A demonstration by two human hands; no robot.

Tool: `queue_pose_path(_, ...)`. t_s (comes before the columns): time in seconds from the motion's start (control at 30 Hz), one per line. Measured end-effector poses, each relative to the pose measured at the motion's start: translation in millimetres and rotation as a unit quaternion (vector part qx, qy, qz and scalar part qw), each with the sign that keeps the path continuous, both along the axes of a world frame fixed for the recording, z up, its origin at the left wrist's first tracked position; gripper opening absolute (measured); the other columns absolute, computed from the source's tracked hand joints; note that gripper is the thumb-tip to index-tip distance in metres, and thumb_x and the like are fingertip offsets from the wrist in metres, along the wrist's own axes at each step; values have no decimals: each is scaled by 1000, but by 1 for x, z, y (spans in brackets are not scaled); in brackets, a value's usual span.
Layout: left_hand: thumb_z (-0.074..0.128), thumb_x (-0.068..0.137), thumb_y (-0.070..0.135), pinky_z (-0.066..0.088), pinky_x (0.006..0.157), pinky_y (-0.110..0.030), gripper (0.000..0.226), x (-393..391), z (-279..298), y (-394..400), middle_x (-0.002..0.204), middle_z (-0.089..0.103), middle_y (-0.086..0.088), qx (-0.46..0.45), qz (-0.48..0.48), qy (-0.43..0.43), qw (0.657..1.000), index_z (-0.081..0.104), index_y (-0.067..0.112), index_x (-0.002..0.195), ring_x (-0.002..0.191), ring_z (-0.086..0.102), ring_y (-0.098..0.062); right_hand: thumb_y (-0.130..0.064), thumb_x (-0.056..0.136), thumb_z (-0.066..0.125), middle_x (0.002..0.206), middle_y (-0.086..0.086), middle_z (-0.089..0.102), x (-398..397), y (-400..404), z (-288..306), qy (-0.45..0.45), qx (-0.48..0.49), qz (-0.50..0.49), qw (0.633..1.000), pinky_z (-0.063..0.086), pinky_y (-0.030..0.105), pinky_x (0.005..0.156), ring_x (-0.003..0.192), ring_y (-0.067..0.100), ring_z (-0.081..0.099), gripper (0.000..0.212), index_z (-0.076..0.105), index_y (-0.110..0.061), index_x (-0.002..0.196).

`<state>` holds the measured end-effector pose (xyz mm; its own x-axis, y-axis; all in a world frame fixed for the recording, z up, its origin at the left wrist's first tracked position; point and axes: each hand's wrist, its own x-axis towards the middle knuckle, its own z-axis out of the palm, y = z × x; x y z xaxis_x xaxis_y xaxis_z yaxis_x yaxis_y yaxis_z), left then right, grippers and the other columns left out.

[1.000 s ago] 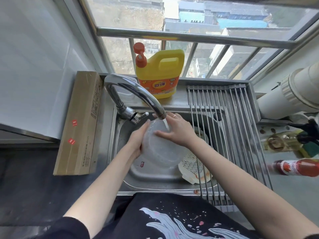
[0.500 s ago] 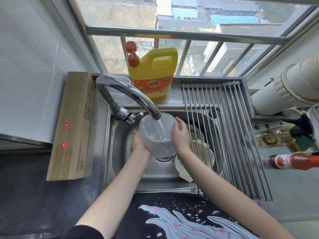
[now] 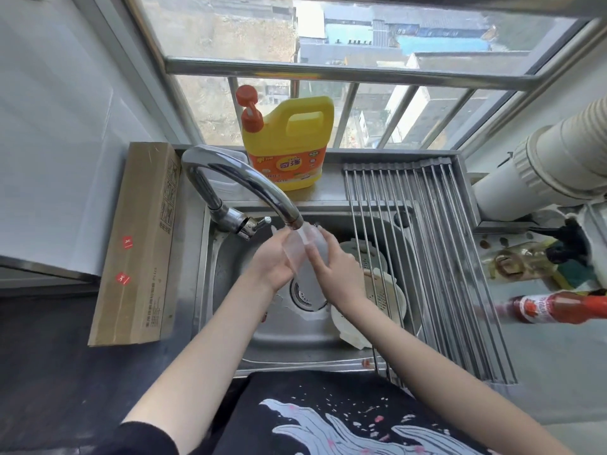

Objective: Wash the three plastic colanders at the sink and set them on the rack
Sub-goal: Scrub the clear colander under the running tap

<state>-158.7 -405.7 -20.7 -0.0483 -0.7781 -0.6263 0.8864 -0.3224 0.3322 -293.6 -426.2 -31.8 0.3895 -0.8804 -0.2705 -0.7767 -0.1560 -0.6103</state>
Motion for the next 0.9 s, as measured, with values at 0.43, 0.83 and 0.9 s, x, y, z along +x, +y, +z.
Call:
queue_pose_path(0.43,72,78,34,50,66,-31,23,-7,10,30,75,69,-4,10,-379,-723,578,68,12,75,74,64,-21,-73,86,32,131,-1,48,3,-24,29,-244,422,-233,841,57,49,71,111,34,58,68,34,-32,141)
queue_pose_path(0.83,61,78,59,17,107,-63,50,10,-23,94,109,70,4,7,-350,-882,315,66,25,114,114,60,-12,-13,94,45,125,-2,62,-27,-28,-19,-113,160,-154,968,55,37,83,107,19,61,44,50,-31,135)
queue_pose_path(0.9,54,84,59,18,112,-55,62,24,-20,101,128,61,3,93,-326,-811,477,47,26,136,126,50,-16,-16,98,45,120,-6,62,-30,-35,-16,-99,114,-114,982,54,31,79,101,15,62,44,47,-35,138)
